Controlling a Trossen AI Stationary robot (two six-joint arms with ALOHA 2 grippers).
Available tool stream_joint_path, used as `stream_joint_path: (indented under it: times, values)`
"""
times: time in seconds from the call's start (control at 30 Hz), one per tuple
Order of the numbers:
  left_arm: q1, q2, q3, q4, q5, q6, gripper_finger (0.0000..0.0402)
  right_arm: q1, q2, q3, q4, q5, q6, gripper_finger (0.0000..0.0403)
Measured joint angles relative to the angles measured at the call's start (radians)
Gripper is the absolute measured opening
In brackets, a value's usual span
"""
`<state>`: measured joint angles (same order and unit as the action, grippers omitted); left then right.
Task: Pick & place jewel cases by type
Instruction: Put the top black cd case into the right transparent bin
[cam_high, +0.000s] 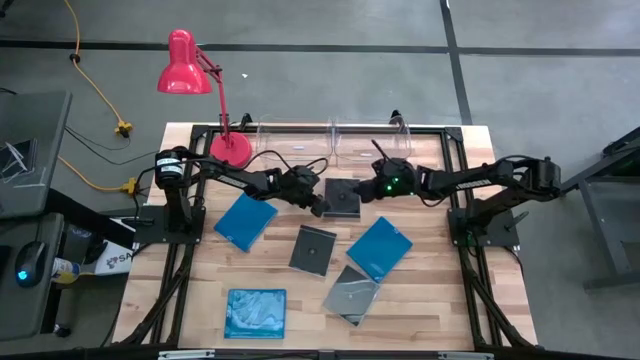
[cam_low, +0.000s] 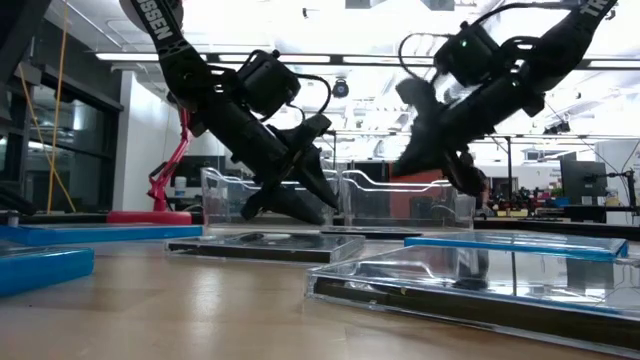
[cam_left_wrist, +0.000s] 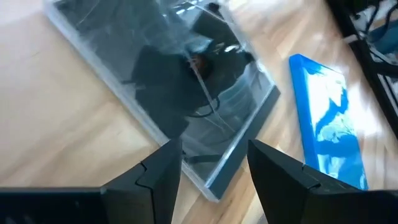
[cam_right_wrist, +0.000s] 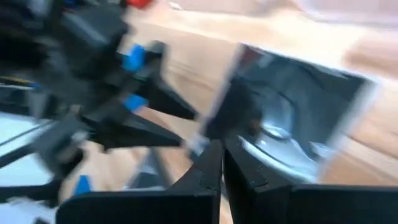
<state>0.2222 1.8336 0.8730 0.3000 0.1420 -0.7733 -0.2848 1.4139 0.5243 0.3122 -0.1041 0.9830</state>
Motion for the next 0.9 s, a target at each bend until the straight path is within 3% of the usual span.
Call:
stream_joint_path:
  times: [0.17,0.4,0.9]
  values:
    - [0.000,0.000,0.000,-0.045,0.001,-0.148,0.0182,0.000,0.000,-0.001,-0.125,0.023,0.006,0.0000]
    - [0.000,0.000,0.003,-0.115,-0.040,-0.205,0.0182,0.000,0.000,-0.001,-0.213,0.043,0.004,0.0000]
    - [0.000,0.040,0.002,-0.096,-0.038,-0.359,0.0182,0.000,0.000,-0.001,-0.221,0.021,0.011,0.0000]
